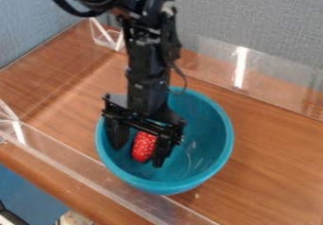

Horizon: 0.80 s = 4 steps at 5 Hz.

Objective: Remove the strawberry from inside the blue bowl and put it on the table

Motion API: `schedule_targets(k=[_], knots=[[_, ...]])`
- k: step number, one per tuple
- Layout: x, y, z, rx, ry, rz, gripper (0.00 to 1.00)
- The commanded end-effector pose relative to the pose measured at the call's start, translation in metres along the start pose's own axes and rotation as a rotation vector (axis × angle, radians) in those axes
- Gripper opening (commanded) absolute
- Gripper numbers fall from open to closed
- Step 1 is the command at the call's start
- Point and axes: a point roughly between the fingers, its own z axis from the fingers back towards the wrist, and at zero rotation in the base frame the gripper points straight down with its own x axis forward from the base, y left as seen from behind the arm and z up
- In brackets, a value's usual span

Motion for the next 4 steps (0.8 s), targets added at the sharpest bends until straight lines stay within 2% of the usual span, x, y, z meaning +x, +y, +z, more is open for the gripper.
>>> schedule_targets(k=[1,2,4], knots=[[0.006,-0.004,0.02,-0.013,-0.084,-0.058,1.0],[0.009,-0.011,0.025,-0.026,-0.104,-0.116,1.0],[0.016,0.005,0.01,-0.053,-0.137,0.01,1.0]])
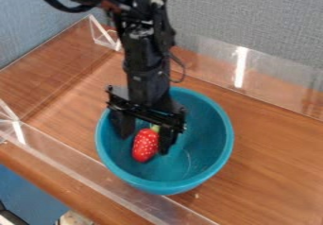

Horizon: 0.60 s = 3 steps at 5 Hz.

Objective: Remove the strawberry from inside the blue bowl and put it on the table

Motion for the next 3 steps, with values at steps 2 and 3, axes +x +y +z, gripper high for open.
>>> schedule_targets(k=[2,3], knots=[[0.0124,-0.0063,-0.0091,-0.005,-0.041,0.083,1.0],[0.0151,-0.0105,-0.0083,-0.006,-0.047,0.075,0.0]])
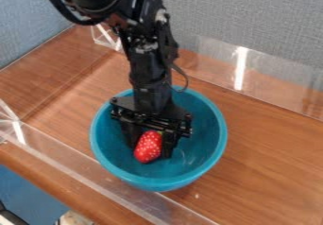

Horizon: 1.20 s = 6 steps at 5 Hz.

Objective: Remove the strawberry from inside the blue bowl and put it on the table

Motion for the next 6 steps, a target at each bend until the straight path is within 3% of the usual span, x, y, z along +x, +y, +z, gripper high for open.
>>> schedule_targets(k=[1,2,4,6], knots=[[0.01,-0.006,0.012,-0.006,-0.046,-0.017,0.0],[0.012,-0.01,0.015,-0.006,-0.052,-0.025,0.0],[0.02,-0.02,0.006,0.0,-0.067,0.045,0.0],[0.02,-0.02,0.0,0.013,-0.082,0.127,0.0]])
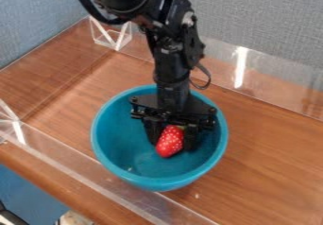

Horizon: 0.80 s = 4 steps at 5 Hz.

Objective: Remove the strawberry from inside the blue bowl and put it on the table

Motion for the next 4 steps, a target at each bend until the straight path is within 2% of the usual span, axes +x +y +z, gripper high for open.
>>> schedule_targets(k=[1,3,4], knots=[[0.0,-0.013,0.015,-0.004,-0.03,-0.049,0.0],[-0.006,-0.005,0.027,0.003,-0.054,-0.062,0.0],[-0.015,-0.013,0.027,0.006,-0.06,-0.061,0.0]])
